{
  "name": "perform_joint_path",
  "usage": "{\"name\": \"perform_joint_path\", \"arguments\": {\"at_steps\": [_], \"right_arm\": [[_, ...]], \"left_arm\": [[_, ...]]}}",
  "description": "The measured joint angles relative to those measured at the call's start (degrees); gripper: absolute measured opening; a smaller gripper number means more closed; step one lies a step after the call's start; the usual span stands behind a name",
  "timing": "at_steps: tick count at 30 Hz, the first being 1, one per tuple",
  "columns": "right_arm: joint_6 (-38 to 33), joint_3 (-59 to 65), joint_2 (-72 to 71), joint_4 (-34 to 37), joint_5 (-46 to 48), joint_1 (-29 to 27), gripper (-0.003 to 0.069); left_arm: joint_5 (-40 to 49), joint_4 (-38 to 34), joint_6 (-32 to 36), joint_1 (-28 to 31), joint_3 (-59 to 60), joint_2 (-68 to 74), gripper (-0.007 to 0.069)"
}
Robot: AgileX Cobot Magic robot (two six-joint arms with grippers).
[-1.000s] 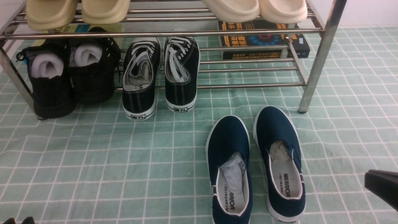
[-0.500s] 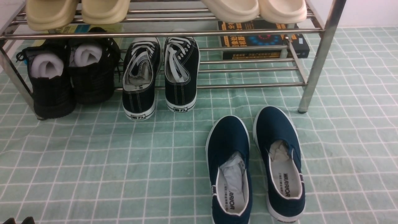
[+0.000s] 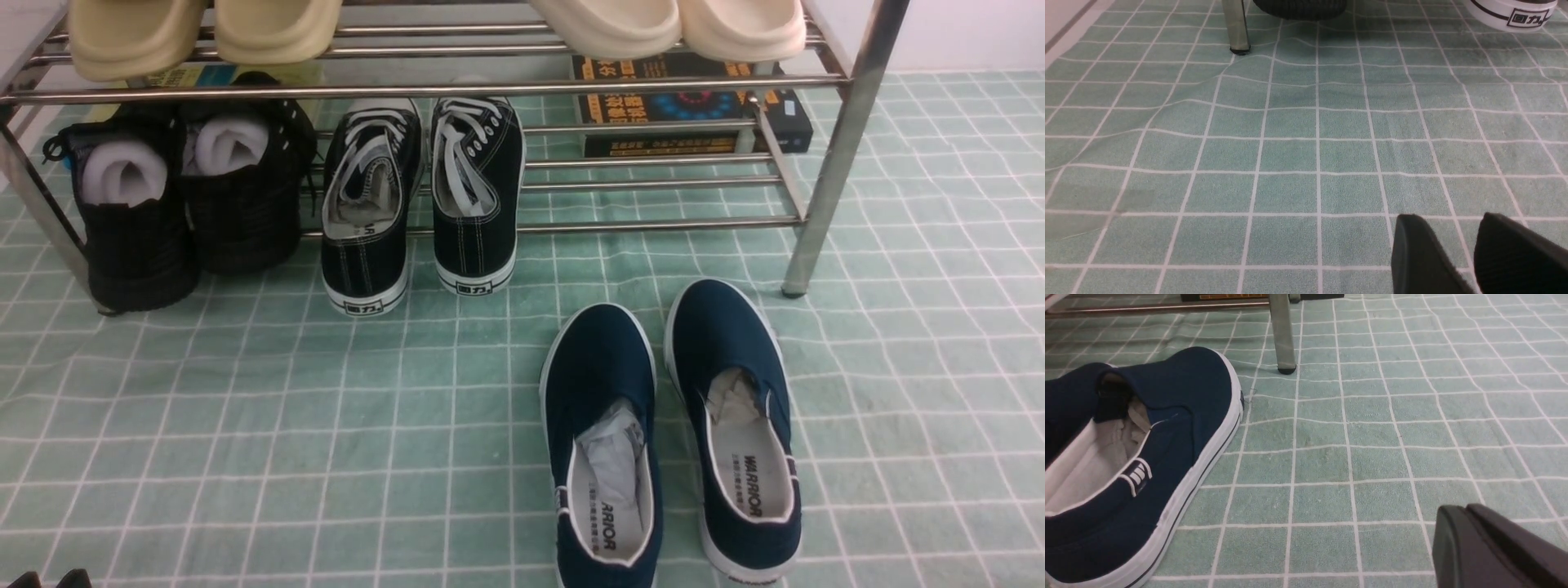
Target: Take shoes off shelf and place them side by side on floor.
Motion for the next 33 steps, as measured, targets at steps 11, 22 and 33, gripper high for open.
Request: {"name": "perform_joint_path", "arguments": {"at_steps": [11, 22, 33], "right_arm": [[0.00, -0.54, 0.00, 0.00, 2.97, 0.01, 0.0048], [0.00, -0.54, 0.00, 0.00, 3.09, 0.01, 0.0063], [0.00, -0.54, 0.00, 0.00, 3.11, 0.01, 0.0078]], "left_arm": [[0.00, 0.00, 0.00, 0.00, 0.00, 0.00, 0.0242], [0.00, 0.00, 0.00, 0.00, 0.00, 0.00, 0.0242], [0.00, 0.00, 0.00, 0.00, 0.00, 0.00, 0.0242]]}}
